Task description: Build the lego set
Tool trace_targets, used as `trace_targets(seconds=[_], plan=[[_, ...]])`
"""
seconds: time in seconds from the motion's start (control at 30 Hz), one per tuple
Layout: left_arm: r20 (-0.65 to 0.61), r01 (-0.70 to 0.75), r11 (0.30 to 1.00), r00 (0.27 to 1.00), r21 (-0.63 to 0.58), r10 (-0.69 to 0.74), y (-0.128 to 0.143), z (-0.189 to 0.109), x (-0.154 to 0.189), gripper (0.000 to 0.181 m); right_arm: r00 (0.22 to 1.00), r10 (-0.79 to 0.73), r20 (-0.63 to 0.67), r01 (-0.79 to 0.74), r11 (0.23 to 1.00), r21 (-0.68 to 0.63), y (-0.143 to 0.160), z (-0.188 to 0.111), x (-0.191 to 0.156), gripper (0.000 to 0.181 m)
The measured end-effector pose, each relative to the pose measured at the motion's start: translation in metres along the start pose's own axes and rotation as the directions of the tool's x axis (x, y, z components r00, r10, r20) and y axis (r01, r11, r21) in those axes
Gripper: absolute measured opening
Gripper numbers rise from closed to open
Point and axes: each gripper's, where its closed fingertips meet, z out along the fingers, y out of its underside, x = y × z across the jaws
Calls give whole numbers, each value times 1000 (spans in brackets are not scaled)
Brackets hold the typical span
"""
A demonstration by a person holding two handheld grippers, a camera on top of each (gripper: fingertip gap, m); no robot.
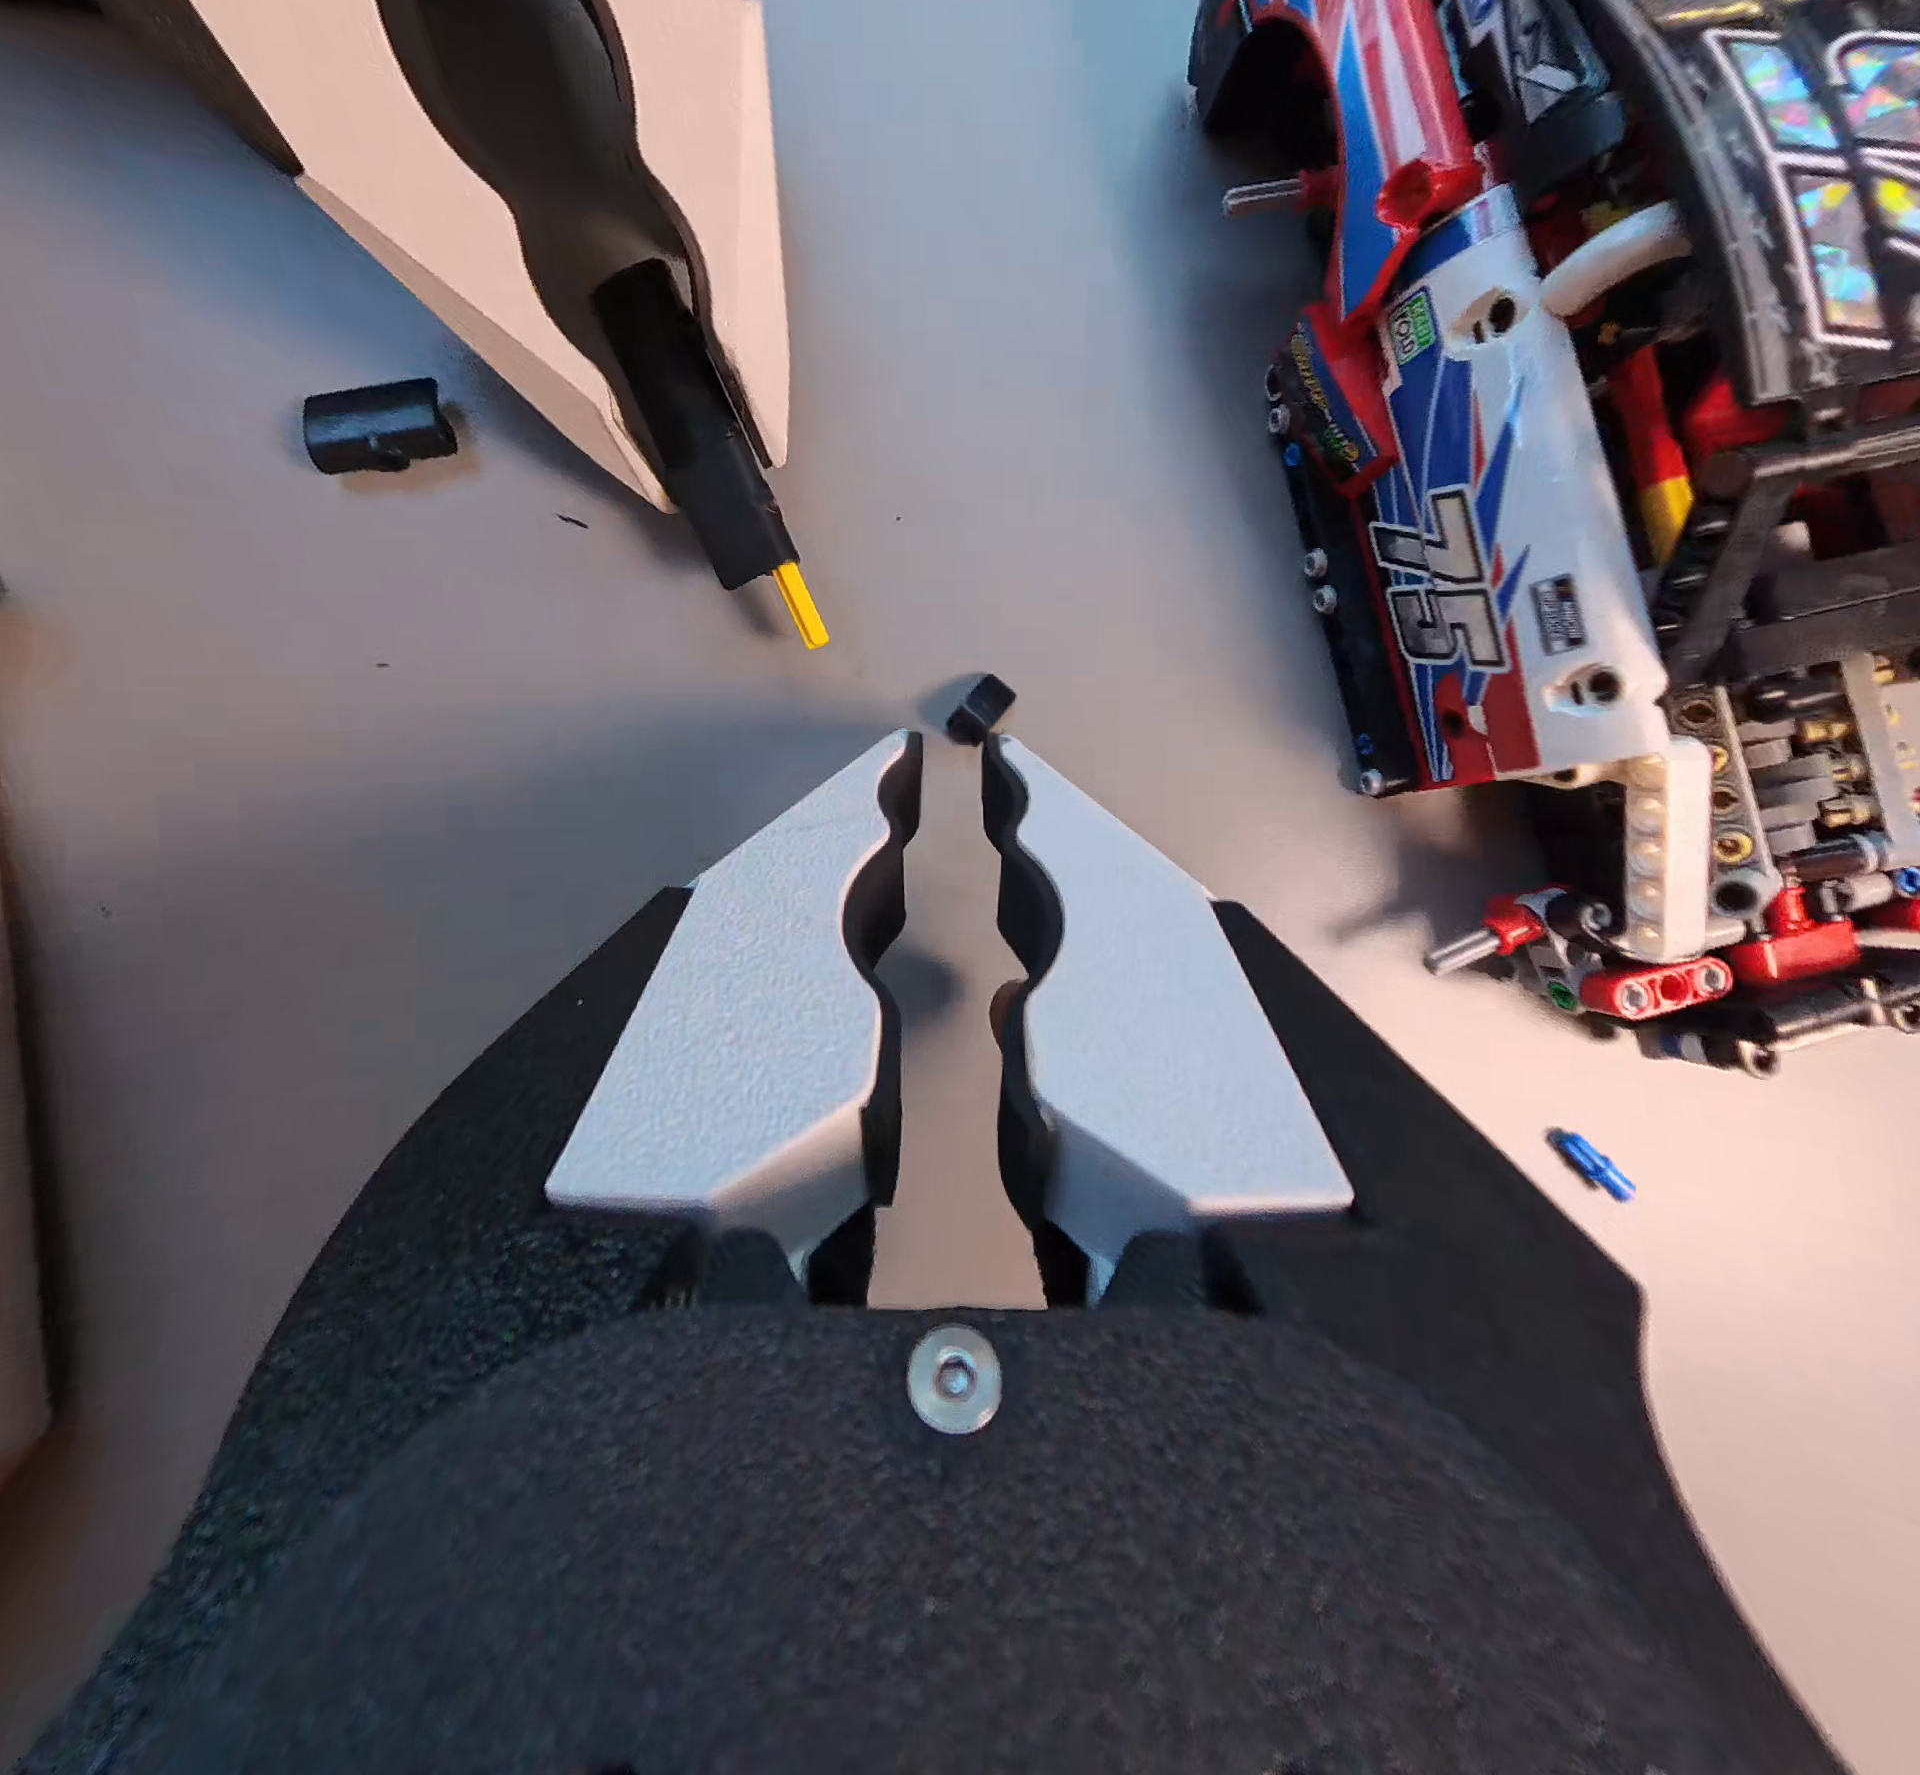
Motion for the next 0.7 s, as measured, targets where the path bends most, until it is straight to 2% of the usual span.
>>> trace_targets(seconds=[0.17,0.27,0.37,0.5,0.6,0.7], plan=[[6,-9,1000,1000,-3,9,0,-1,1,15,997,30,-64,-35,995,-89,5,9,5,11],[7,-10,1000,1000,-2,10,0,-2,1,15,998,60,1,-60,994,-93,1,13,2,11],[3,-11,1000,1000,-3,11,0,-1,2,15,997,25,70,-18,994,-106,-5,18,0,12],[0,-11,1000,1000,-9,11,2,-1,2,15,962,-154,226,184,976,-114,-8,19,-18,13],[1,-7,1000,1000,-9,7,3,-3,1,15,901,-310,304,360,925,-123,3,10,-30,8],[-3,-6,1000,1000,-8,6,3,-3,1,15,878,-386,284,430,896,-113,11,1,-31,10]])
